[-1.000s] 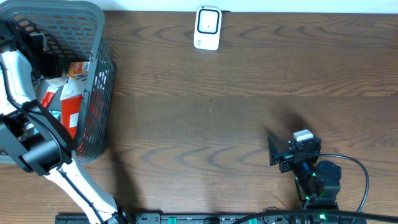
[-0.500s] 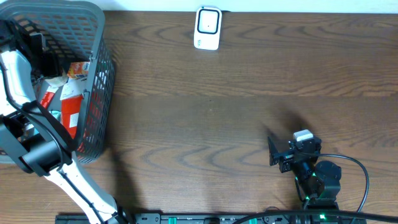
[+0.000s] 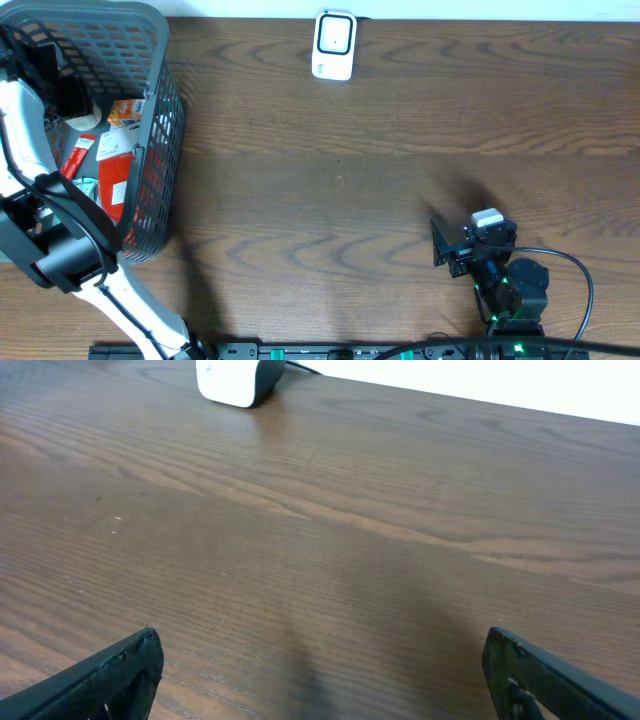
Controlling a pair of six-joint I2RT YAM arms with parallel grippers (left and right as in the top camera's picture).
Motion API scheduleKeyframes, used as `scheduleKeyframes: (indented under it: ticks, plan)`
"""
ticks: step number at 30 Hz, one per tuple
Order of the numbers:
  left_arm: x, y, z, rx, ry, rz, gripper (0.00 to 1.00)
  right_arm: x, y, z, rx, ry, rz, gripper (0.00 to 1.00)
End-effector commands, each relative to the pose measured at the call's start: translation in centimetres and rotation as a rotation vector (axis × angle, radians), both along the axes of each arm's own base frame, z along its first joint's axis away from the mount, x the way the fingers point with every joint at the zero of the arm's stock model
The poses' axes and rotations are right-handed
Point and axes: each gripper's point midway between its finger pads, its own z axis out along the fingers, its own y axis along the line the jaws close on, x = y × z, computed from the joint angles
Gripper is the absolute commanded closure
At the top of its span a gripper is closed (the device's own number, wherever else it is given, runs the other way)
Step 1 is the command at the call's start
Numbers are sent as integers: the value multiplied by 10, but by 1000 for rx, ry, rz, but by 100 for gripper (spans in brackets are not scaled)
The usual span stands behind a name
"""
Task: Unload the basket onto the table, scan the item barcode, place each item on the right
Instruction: 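Close the left gripper on the green-capped Knorr container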
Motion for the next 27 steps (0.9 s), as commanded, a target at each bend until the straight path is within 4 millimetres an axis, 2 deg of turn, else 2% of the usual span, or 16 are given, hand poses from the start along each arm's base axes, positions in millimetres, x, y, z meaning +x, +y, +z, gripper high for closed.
scheduleKeyframes:
  ticks: [1, 21, 27]
  plan:
    - [-1, -4, 33, 13, -62, 2, 72, -1, 2, -1, 15, 6, 6, 1]
    - [-10, -25, 111, 85, -197, -23, 72, -1, 2, -1, 15, 6, 6, 1]
    - [-13, -27, 125, 97, -220, -23, 72, -1, 2, -1, 15, 6, 6, 1]
